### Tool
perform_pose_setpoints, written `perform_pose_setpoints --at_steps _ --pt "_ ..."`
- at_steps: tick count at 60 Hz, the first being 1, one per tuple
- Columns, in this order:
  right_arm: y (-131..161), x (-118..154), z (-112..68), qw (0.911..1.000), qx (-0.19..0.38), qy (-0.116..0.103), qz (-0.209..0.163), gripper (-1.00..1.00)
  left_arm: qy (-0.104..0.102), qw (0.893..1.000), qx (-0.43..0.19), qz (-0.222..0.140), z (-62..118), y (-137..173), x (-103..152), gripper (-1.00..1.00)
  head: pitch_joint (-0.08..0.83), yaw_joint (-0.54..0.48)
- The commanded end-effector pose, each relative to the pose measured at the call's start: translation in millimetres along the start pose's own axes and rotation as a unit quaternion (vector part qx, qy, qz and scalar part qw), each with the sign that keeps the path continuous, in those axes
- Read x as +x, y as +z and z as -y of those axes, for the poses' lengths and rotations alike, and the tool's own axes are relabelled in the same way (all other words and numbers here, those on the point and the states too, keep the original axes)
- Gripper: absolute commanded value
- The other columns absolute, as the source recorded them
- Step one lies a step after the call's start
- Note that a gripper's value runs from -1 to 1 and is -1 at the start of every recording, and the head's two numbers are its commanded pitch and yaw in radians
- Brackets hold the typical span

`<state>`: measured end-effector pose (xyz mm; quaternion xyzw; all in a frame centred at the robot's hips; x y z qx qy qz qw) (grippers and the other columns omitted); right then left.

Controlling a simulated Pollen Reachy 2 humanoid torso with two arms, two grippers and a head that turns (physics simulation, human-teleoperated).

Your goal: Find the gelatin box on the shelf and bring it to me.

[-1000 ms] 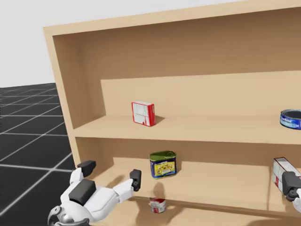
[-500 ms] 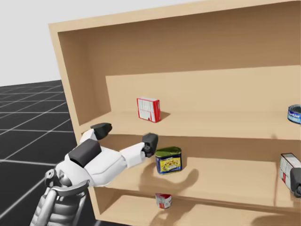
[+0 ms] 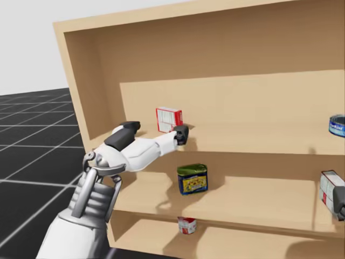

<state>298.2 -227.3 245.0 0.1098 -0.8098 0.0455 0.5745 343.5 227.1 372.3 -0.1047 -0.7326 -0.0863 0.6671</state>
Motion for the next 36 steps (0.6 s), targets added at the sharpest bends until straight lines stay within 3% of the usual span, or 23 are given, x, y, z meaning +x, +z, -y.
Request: perform_pose_setpoints --at_steps 1,10,13,18,36 --pt "1 0 -1.1 1.0 -0.002 -0.008 0.0 -1.0 0.006 0.999 0.02 -0.029 -3.0 -29 3 -1.0 0.205 0.3" --pt "0 0 -0.1 1.0 -0.002 -0.009 0.001 -1.0 0.006 0.999 0.02 -0.034 -0.4 -46 5 -1.0 0.208 0.29" --pt "1 1 0.1 0.9999 0.009 -0.012 0.008 -1.0 0.016 0.999 0.012 -0.037 1.6 -51 5 -1.0 0.21 0.29" --pt "1 1 0.5 0.9999 0.006 -0.001 0.011 -1.0 0.014 0.999 0.013 -0.038 5.1 -57 4 -1.0 0.212 0.29" --pt "1 0 1.6 0.9999 0.005 -0.005 0.008 -1.0 0.007 0.999 0.028 -0.044 0.9 -82 -2 -1.0 0.216 0.28"
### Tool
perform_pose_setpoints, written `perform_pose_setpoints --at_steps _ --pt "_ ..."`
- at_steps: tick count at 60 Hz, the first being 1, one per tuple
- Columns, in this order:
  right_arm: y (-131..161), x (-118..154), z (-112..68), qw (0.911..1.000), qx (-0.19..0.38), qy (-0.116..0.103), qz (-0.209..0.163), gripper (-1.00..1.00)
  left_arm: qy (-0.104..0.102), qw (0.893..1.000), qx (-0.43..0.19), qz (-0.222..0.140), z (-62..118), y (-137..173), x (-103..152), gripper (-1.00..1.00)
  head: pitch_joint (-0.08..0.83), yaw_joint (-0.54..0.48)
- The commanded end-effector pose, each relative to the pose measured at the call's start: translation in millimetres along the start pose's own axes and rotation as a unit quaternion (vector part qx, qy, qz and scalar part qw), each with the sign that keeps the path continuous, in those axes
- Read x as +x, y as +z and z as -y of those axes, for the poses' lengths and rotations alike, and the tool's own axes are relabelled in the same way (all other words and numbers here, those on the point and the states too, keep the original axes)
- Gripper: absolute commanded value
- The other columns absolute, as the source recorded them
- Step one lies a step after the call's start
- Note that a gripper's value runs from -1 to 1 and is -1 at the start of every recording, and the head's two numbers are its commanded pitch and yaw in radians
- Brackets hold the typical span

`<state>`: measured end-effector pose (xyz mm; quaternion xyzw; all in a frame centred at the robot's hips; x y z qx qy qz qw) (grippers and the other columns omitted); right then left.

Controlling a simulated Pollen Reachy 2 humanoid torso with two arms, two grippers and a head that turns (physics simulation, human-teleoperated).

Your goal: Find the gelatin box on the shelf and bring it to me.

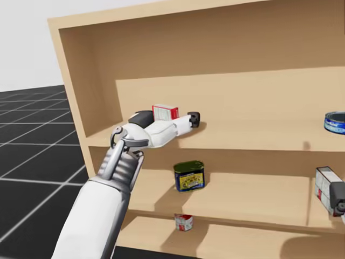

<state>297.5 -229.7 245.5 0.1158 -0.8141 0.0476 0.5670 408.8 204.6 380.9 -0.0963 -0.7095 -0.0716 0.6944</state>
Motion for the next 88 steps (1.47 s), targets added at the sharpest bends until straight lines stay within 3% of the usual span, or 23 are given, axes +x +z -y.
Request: perform_pose_setpoints --at_steps 1,5,7,9,10,43,60,74,88 --pt "0 -1 -0.6 1.0 -0.001 -0.002 -0.001 -1.0 -0.003 1.0 0.011 -0.01 -4.0 -16 -5 -1.0 0.217 0.28" --pt "-1 -2 -0.6 1.0 -0.001 -0.002 -0.001 -1.0 -0.001 1.0 0.013 -0.009 -6.0 -18 -9 -1.0 0.22 0.28" --pt "-1 -2 -0.8 1.0 -0.001 -0.002 -0.001 -1.0 -0.004 1.0 0.018 -0.006 -6.3 -18 -11 -0.91 0.221 0.28" --pt "-1 -2 -0.7 1.0 -0.001 -0.002 -0.002 -1.0 -0.002 1.0 0.016 -0.007 -6.4 -18 -11 -0.11 0.221 0.28" --pt "-1 -2 -0.9 1.0 -0.001 -0.003 -0.002 -1.0 -0.003 1.0 0.017 -0.005 -6.7 -17 -12 1.0 0.221 0.28" --pt "-1 -2 -1.7 1.0 -0.004 -0.002 -0.001 -1.0 -0.027 0.998 0.024 0.044 -5.1 3 18 1.0 0.218 0.28" --pt "-1 0 -0.7 1.0 -0.004 -0.002 0.001 -1.0 -0.043 0.995 0.027 0.088 0.8 18 58 1.0 0.215 0.28" --pt "0 0 -0.6 1.0 -0.005 -0.002 0.002 -1.0 -0.061 0.992 0.029 0.106 10.7 44 67 1.0 0.214 0.28" --pt "0 0 -1.2 1.0 -0.002 -0.003 0.005 -1.0 -0.089 0.989 0.034 0.117 23.0 103 55 1.0 0.22 0.28"
